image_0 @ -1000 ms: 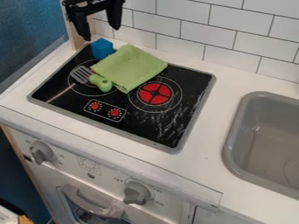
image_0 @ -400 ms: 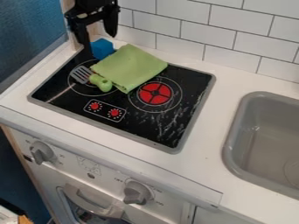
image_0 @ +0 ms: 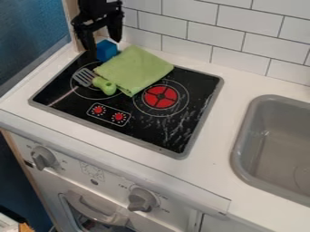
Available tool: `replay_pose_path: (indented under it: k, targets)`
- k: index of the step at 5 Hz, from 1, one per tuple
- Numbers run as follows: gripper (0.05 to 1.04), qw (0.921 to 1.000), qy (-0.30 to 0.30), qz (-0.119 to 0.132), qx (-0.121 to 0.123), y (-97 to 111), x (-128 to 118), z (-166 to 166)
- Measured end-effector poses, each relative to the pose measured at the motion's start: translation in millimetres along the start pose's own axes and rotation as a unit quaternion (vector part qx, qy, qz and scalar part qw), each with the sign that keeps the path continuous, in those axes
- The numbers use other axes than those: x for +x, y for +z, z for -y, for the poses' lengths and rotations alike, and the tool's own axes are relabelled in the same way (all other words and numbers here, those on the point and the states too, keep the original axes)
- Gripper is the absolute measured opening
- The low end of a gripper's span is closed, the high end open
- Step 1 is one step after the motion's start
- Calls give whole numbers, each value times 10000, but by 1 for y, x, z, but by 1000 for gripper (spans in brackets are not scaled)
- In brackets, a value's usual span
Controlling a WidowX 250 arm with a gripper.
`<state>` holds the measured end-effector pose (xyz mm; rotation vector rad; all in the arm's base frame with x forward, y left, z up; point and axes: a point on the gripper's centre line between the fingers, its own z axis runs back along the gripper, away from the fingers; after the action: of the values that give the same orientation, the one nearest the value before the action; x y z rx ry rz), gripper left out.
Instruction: Move the blue thing to the right of the stove
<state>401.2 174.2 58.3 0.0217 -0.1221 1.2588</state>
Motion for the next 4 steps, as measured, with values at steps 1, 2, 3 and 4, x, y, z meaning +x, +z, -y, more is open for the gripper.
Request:
replay_pose_path:
  k: [1, 2, 3, 4]
  targets:
    - [949, 9999, 69, 13, 118, -7, 2, -2]
    - [667, 9998, 92, 35, 155, -12, 3, -2]
    - [592, 9999, 88, 40, 110, -15, 1, -3]
    - [593, 9999, 97, 9, 95, -15, 1, -2]
